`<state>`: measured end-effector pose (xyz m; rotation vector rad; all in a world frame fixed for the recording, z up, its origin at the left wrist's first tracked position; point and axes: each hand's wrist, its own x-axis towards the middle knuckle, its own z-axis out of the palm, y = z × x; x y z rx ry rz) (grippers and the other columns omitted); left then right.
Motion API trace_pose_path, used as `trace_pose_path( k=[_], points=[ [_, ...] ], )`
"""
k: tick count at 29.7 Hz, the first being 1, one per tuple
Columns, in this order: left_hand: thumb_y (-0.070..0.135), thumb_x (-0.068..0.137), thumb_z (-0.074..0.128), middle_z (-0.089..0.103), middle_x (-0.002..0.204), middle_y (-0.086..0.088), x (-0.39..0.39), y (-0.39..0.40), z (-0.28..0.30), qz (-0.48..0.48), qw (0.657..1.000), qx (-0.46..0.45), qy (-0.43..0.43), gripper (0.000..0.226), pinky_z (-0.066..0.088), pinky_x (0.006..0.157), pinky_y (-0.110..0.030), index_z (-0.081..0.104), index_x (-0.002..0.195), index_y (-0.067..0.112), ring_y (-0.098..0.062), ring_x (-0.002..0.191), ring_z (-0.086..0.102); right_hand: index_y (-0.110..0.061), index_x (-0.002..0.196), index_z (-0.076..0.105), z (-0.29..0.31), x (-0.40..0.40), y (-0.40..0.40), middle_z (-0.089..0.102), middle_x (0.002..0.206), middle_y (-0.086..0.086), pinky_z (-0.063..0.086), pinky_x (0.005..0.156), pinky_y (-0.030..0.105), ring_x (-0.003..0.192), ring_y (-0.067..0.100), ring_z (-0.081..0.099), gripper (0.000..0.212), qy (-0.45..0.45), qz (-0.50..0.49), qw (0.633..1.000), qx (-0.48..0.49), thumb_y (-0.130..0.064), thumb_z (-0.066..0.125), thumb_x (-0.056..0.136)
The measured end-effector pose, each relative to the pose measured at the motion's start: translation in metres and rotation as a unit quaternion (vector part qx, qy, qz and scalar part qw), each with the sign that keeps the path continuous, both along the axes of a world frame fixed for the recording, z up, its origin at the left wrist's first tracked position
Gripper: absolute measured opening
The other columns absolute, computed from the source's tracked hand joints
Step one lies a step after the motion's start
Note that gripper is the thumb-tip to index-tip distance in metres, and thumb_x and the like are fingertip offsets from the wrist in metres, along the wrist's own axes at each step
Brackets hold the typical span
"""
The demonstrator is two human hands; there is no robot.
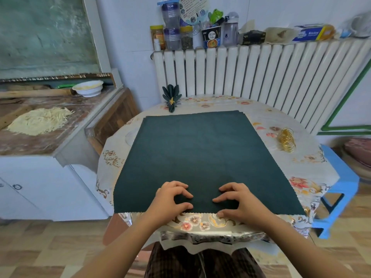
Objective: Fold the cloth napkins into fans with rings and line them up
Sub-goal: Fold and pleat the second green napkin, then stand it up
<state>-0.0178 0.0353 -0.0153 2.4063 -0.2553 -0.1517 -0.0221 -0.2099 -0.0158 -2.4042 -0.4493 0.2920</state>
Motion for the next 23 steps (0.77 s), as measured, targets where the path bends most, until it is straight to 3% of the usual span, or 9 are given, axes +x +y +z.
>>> trace_pose_path(
  k=[6, 10, 12, 15, 17, 19, 21, 23],
  points=[
    [0.043, 0.072, 0.079, 0.044, 0.123, 0.027, -0.002, 0.005, 0.000, -0.029, 0.999, -0.014, 0.036, 0.022, 0.027, 0.110, -0.031, 0.067, 0.090, 0.049, -0.002, 0.124, 0.032, -0.045, 0.066, 0.062, -0.008, -0.004, 0.008, 0.050, 0.108, -0.029, 0.031, 0.097, 0.022, 0.111, 0.000, 0.038, 0.022, -0.055, -0.070, 0.996, 0.027, -0.033, 0.079, 0.073],
    [0.052, 0.067, 0.080, 0.039, 0.127, 0.026, -0.002, 0.007, 0.004, -0.054, 0.997, 0.008, 0.060, 0.026, 0.024, 0.110, -0.030, 0.066, 0.090, 0.053, -0.003, 0.126, 0.029, -0.039, 0.067, 0.066, -0.004, -0.004, 0.012, 0.056, 0.102, -0.026, 0.031, 0.083, 0.011, 0.102, -0.007, 0.042, 0.016, -0.065, -0.087, 0.994, 0.032, -0.032, 0.074, 0.079],
    [0.049, 0.071, 0.078, 0.042, 0.128, 0.025, 0.001, 0.007, 0.007, -0.061, 0.996, 0.022, 0.057, 0.026, 0.025, 0.109, -0.030, 0.067, 0.094, 0.050, -0.003, 0.126, 0.030, -0.031, 0.071, 0.069, 0.005, 0.001, 0.012, 0.064, 0.090, -0.021, 0.040, 0.073, 0.008, 0.090, -0.009, 0.053, 0.011, -0.040, -0.105, 0.992, 0.055, -0.032, 0.071, 0.082],
    [0.035, 0.086, 0.068, 0.054, 0.129, 0.020, 0.009, 0.010, 0.018, -0.057, 0.996, 0.018, 0.066, 0.021, 0.036, 0.104, -0.024, 0.071, 0.107, 0.032, 0.000, 0.120, 0.045, -0.026, 0.076, 0.067, 0.017, 0.013, 0.013, 0.067, 0.080, -0.014, 0.049, 0.067, 0.019, 0.077, 0.000, 0.060, 0.015, -0.009, -0.123, 0.992, 0.030, -0.039, 0.066, 0.085],
    [0.034, 0.090, 0.063, 0.062, 0.120, 0.018, 0.017, 0.015, 0.030, -0.048, 0.994, 0.007, 0.096, 0.023, 0.042, 0.094, -0.019, 0.071, 0.110, 0.026, 0.002, 0.107, 0.056, -0.027, 0.077, 0.063, 0.021, 0.021, 0.012, 0.066, 0.080, -0.011, 0.052, 0.070, 0.025, 0.077, 0.004, 0.060, 0.018, -0.015, -0.119, 0.993, -0.009, -0.043, 0.063, 0.086],
    [0.037, 0.091, 0.061, 0.069, 0.096, 0.016, 0.023, 0.018, 0.041, -0.029, 0.994, 0.009, 0.105, 0.020, 0.047, 0.078, -0.017, 0.074, 0.101, 0.026, 0.000, 0.087, 0.062, -0.029, 0.082, 0.061, 0.025, 0.023, 0.012, 0.065, 0.082, -0.012, 0.053, 0.072, 0.029, 0.078, 0.005, 0.060, 0.023, -0.018, -0.103, 0.994, -0.035, -0.051, 0.062, 0.083],
    [0.039, 0.090, 0.061, 0.068, 0.075, 0.009, 0.030, 0.018, 0.047, -0.016, 0.994, 0.016, 0.103, 0.018, 0.046, 0.065, -0.019, 0.074, 0.089, 0.027, -0.007, 0.070, 0.061, -0.032, 0.095, 0.061, 0.029, 0.024, 0.015, 0.063, 0.092, -0.017, 0.052, 0.073, 0.026, 0.085, 0.005, 0.060, 0.031, -0.013, -0.071, 0.995, -0.066, -0.059, 0.062, 0.078],
    [0.040, 0.090, 0.062, 0.066, 0.070, 0.001, 0.036, 0.017, 0.052, -0.011, 0.995, 0.019, 0.099, 0.020, 0.045, 0.063, -0.023, 0.074, 0.083, 0.026, -0.010, 0.066, 0.058, -0.034, 0.105, 0.062, 0.032, 0.026, 0.018, 0.063, 0.099, -0.016, 0.051, 0.074, 0.025, 0.091, 0.007, 0.060, 0.034, -0.027, -0.048, 0.993, -0.103, -0.057, 0.062, 0.080]
  ],
)
